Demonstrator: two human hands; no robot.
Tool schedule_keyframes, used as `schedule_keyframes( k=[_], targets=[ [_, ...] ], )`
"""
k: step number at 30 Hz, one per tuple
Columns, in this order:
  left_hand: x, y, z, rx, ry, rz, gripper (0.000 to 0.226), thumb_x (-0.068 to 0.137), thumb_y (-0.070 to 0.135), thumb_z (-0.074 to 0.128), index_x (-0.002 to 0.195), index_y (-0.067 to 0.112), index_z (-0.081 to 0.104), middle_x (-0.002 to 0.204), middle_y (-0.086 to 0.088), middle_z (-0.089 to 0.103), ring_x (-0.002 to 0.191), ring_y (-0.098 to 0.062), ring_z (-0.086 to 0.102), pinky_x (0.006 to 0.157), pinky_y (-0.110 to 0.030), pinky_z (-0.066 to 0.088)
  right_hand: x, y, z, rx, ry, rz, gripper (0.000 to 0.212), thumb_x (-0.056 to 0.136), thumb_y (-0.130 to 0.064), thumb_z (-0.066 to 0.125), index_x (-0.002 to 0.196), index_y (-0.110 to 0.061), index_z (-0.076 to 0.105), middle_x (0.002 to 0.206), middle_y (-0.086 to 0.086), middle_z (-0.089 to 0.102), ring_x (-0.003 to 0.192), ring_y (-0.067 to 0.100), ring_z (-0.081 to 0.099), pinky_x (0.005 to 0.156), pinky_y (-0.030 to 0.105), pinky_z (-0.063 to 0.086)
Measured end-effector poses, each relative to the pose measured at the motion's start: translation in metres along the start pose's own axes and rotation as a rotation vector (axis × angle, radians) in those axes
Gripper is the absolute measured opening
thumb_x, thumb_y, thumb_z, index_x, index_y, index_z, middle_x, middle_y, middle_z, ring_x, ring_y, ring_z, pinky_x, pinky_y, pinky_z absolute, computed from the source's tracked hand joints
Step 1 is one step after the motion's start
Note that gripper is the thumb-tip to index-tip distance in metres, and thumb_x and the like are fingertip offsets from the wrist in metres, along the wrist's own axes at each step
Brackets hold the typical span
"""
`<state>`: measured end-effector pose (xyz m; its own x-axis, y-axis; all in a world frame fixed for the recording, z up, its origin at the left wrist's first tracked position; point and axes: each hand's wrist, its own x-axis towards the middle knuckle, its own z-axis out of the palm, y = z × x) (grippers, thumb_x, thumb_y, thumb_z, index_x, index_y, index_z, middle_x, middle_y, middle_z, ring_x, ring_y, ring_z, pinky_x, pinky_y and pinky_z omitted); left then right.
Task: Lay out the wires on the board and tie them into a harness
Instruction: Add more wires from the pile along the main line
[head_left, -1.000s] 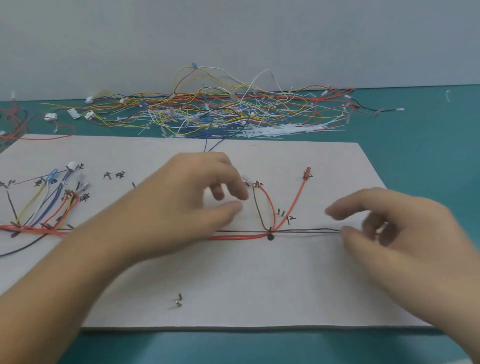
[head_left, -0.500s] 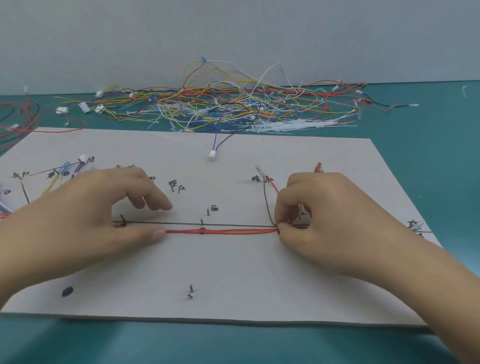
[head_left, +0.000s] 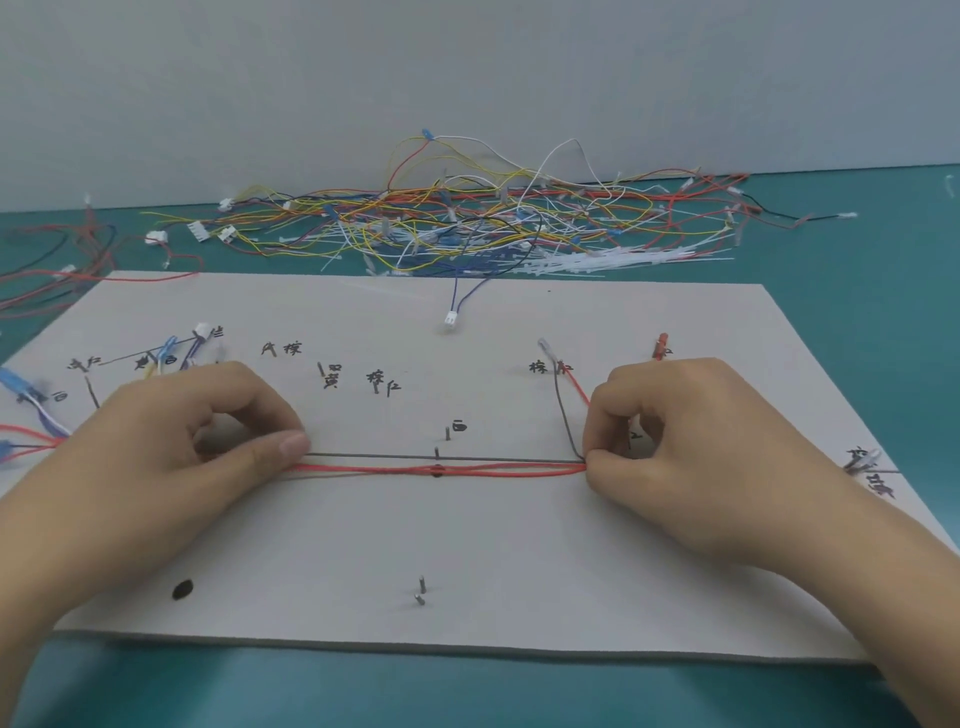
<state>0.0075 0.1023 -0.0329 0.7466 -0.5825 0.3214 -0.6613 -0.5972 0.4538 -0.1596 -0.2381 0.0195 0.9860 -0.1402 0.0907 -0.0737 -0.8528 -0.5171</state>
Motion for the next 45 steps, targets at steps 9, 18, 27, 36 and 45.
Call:
schedule_keyframes(
  k=[9, 18, 27, 36, 45],
  targets=[
    [-0.005, -0.035, -0.005, -0.092, -0.087, 0.021, 0.045, 0.084, 0.068, 0.069, 0.113, 0.034, 0.076, 0.108, 0.016, 0.074, 0.098, -0.007, 0.072, 0.08, -0.029, 0.053, -0.002, -0.002, 0.004, -0.006, 0.042, 0.052, 0.006, 0.071, -0.028, 0.066, 0.066, -0.024, 0.064, 0.076, -0.014, 0.064, 0.073, 0.006, 0.054, 0.063, 0.036, 0.052],
    [0.0, -0.011, 0.0, 0.043, -0.004, -0.034, 0.036, 0.085, 0.064, 0.069, 0.105, 0.034, 0.075, 0.092, 0.019, 0.071, 0.079, -0.003, 0.067, 0.067, -0.014, 0.046, 0.0, -0.001, 0.006, 0.026, 0.055, 0.037, 0.008, 0.07, -0.026, 0.066, 0.063, -0.022, 0.063, 0.073, -0.01, 0.064, 0.071, 0.009, 0.057, 0.063, 0.036, 0.052],
    [0.001, 0.049, 0.006, 0.102, 0.071, -0.178, 0.051, 0.068, -0.001, 0.088, 0.081, 0.042, 0.064, 0.087, 0.031, 0.065, 0.072, 0.003, 0.057, 0.058, -0.003, 0.037, -0.001, -0.001, 0.006, -0.014, 0.074, 0.025, 0.012, 0.071, -0.022, 0.066, 0.061, -0.02, 0.061, 0.067, -0.007, 0.062, 0.069, 0.008, 0.056, 0.064, 0.03, 0.049],
    [0.021, 0.137, 0.05, -0.08, 0.036, -0.145, 0.026, 0.079, 0.002, 0.081, 0.07, 0.02, 0.065, 0.072, 0.008, 0.062, 0.074, -0.015, 0.057, 0.076, -0.045, 0.048, -0.019, 0.053, -0.045, -0.141, 0.086, 0.206, 0.012, 0.066, -0.021, 0.072, 0.056, -0.026, 0.066, 0.054, -0.022, 0.057, 0.059, -0.004, 0.053, 0.045, 0.017, 0.035],
    [0.042, 0.189, 0.087, -0.033, -0.005, -0.108, 0.026, 0.089, 0.017, 0.072, 0.076, 0.028, 0.053, 0.084, 0.009, 0.056, 0.091, -0.018, 0.055, 0.086, -0.041, 0.035, -0.04, 0.159, -0.082, -0.262, 0.117, 0.421, 0.025, 0.058, -0.052, 0.066, 0.082, -0.047, 0.073, 0.05, -0.015, 0.057, 0.038, 0.011, 0.048, 0.04, 0.017, 0.044]
  ],
)
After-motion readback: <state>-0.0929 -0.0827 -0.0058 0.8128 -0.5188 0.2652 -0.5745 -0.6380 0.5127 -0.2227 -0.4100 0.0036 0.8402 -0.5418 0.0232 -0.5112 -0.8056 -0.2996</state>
